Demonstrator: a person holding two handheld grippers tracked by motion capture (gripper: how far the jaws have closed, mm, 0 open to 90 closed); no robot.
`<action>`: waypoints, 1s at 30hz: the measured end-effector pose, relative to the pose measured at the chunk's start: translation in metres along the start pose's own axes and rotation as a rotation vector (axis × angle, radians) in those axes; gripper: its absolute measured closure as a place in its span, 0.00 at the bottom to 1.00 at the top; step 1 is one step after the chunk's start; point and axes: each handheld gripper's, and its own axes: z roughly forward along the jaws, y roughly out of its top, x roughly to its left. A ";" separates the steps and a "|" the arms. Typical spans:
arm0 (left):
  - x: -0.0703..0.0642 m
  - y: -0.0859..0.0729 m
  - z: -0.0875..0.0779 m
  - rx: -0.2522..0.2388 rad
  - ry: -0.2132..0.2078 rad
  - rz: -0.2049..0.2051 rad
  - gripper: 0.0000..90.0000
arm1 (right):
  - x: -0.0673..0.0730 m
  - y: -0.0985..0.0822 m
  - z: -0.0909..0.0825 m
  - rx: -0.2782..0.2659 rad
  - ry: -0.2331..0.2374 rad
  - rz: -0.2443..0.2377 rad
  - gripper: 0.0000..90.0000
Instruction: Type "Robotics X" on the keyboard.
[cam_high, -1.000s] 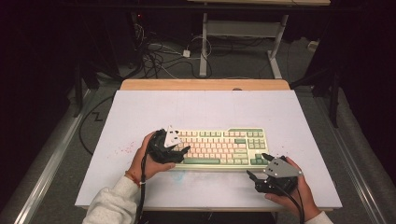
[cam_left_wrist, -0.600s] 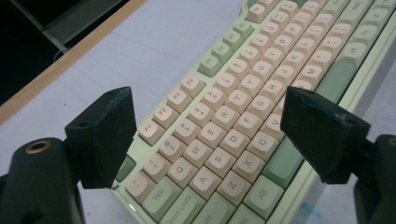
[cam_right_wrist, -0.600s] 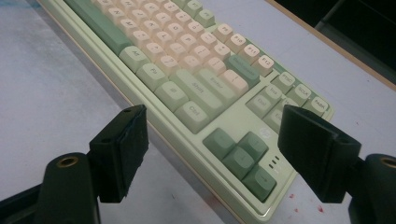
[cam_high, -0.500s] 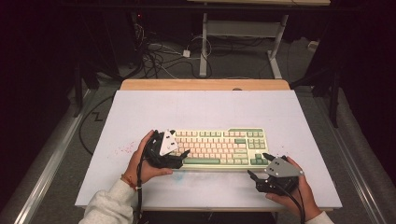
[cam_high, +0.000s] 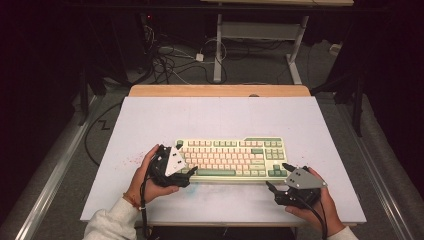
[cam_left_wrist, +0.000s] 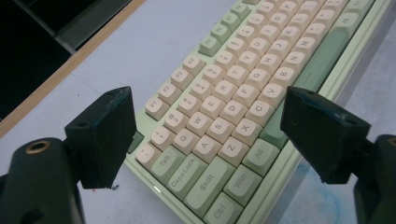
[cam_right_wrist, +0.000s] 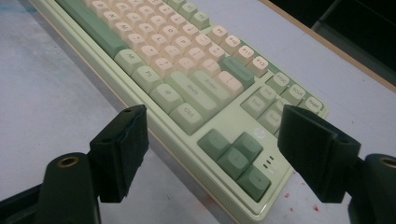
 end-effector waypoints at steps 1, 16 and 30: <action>0.000 -0.001 -0.001 -0.002 -0.002 -0.001 0.19 | 0.000 0.000 0.000 0.000 -0.001 0.000 0.27; 0.000 -0.023 -0.014 0.008 0.030 -0.002 0.19 | -0.011 0.009 -0.004 -0.031 -0.012 0.030 0.28; 0.000 -0.044 -0.021 0.039 0.021 -0.024 0.19 | -0.019 0.020 0.001 -0.046 -0.009 0.047 0.28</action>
